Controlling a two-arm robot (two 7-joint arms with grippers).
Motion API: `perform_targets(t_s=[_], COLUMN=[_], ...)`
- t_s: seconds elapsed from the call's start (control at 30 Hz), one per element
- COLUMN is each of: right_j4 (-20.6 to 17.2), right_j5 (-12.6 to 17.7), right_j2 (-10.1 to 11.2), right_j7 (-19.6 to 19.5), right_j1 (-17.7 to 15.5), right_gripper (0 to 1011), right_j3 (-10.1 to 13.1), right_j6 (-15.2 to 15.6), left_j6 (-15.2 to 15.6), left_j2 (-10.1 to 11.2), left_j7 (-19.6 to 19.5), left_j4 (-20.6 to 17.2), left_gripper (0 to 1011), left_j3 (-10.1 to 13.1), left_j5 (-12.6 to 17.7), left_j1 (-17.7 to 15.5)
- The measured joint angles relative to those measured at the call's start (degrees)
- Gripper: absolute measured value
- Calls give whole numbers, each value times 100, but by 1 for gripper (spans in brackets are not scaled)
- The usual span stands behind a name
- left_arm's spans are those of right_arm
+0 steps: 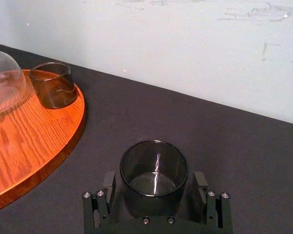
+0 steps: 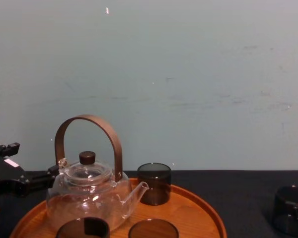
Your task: Pick up the glass from the table and place it on the tray.
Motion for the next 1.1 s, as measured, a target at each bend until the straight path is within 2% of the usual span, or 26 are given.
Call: perform_targets(t_s=[0.73,1.1], right_j4=[566,698], right_j5=[-144,-222], right_j2=[-213,-247], right_j7=[29,102], right_j1=[408,521], right_gripper=[1002,1002], right_j3=[-126,-191], right_j6=[-38,-81], left_j6=[0,0], left_j2=[0,0], left_j7=[0,0], left_j4=[0,0], left_gripper=[1001,1001], left_j3=[0,0], left_j5=[0,0], left_j1=[0,0])
